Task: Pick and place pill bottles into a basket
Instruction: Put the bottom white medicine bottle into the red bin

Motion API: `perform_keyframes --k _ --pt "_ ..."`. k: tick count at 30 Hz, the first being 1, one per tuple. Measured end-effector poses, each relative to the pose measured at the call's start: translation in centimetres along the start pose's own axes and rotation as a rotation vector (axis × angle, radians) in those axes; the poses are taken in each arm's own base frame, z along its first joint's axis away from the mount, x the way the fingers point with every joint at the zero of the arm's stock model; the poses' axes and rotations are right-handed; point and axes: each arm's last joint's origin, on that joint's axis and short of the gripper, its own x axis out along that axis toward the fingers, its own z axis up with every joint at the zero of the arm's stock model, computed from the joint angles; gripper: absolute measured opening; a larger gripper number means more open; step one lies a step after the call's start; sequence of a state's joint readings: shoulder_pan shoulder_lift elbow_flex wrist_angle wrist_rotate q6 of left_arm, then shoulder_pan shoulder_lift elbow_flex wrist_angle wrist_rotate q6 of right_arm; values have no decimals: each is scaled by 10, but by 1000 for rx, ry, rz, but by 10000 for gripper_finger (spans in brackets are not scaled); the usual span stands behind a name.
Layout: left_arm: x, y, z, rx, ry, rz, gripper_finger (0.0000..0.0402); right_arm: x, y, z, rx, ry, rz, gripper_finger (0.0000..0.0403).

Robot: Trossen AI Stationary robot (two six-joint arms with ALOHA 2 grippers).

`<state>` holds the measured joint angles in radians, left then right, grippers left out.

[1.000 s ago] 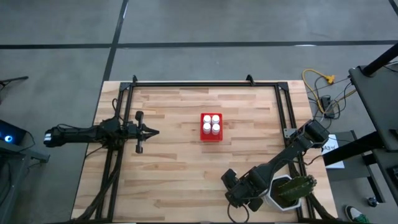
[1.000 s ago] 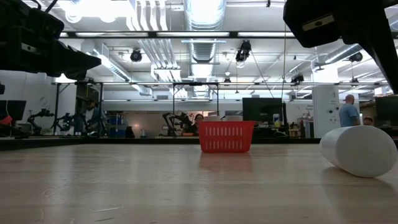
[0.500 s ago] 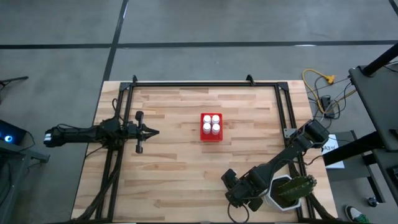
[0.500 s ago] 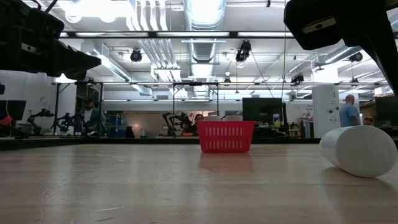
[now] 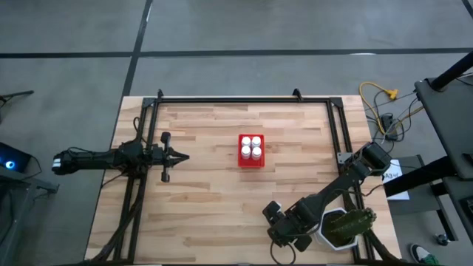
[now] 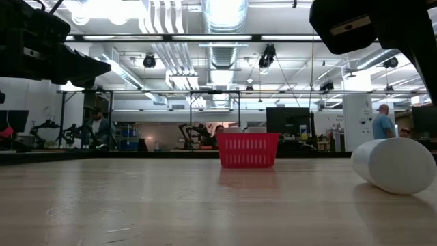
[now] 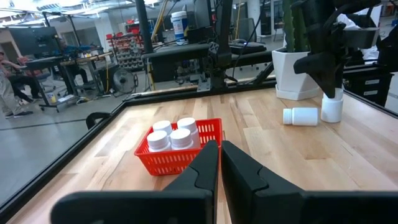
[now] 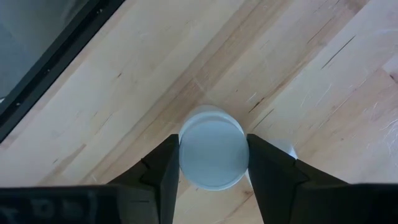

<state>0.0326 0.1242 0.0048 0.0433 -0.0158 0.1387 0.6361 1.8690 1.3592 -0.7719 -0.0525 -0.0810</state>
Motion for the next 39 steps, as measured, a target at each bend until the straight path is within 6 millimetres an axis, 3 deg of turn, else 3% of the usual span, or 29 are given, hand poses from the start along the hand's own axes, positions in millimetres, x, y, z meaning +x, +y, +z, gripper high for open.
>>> perform_keyframes --k 12,22,30,39 --pt "0 0 0 0 0 0 2 -12 -6 1 36 51 34 145" --pt "0 0 0 0 0 0 2 -50 -26 13 32 28 5 145" --pt "0 0 0 0 0 0 2 -76 -61 14 37 21 -22 145" --pt "0 0 0 0 1 0 2 -106 -118 4 41 -13 -80 145"
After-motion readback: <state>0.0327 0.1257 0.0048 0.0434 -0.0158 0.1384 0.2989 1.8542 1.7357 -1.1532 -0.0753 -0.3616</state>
